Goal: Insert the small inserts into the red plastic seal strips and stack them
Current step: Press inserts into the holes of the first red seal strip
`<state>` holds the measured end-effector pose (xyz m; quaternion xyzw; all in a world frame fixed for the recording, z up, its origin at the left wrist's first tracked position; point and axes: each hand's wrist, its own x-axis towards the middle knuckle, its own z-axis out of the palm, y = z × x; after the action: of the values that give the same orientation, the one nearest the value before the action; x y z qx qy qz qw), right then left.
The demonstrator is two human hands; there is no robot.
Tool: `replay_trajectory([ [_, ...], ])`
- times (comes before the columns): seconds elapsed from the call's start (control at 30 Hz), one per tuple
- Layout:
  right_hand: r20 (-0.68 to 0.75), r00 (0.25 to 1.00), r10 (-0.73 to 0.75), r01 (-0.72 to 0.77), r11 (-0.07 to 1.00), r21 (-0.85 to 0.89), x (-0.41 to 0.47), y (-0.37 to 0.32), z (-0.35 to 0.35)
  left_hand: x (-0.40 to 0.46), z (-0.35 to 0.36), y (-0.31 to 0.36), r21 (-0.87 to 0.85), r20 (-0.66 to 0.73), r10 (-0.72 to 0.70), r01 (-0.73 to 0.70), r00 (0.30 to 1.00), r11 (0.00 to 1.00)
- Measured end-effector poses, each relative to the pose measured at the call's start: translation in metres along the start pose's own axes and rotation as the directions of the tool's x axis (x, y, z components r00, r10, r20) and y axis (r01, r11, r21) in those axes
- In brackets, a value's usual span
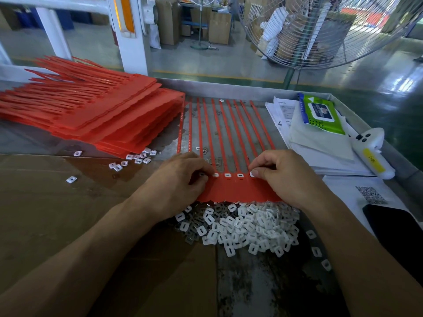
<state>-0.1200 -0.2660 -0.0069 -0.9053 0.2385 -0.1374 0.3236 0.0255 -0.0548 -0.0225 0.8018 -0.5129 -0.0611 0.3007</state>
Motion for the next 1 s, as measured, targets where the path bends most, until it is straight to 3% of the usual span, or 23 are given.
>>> replay_trajectory([
  [0.47,-0.037,0.999,0.009,-0.010,1.000,-0.014,-0.002,0.000,-0.006,0.000,-0.001,0.002,-0.011,-0.015,0.008,-0.008,1.000,1.000],
  [0.6,0.009,1.000,-0.011,0.011,0.998,-0.069,-0.006,-0.002,-0.014,0.000,-0.001,0.001,-0.014,-0.018,0.009,-0.009,1.000,1.000],
  [0.9,0.167,0.980,-0.107,0.165,0.906,-0.389,-0.010,-0.018,-0.015,-0.001,-0.001,0.002,-0.010,-0.018,0.008,-0.008,1.000,1.000],
  [1.0,0.153,0.982,-0.112,0.172,0.861,-0.478,-0.010,-0.021,-0.012,0.000,-0.001,0.003,-0.010,-0.028,0.006,-0.006,1.000,1.000],
])
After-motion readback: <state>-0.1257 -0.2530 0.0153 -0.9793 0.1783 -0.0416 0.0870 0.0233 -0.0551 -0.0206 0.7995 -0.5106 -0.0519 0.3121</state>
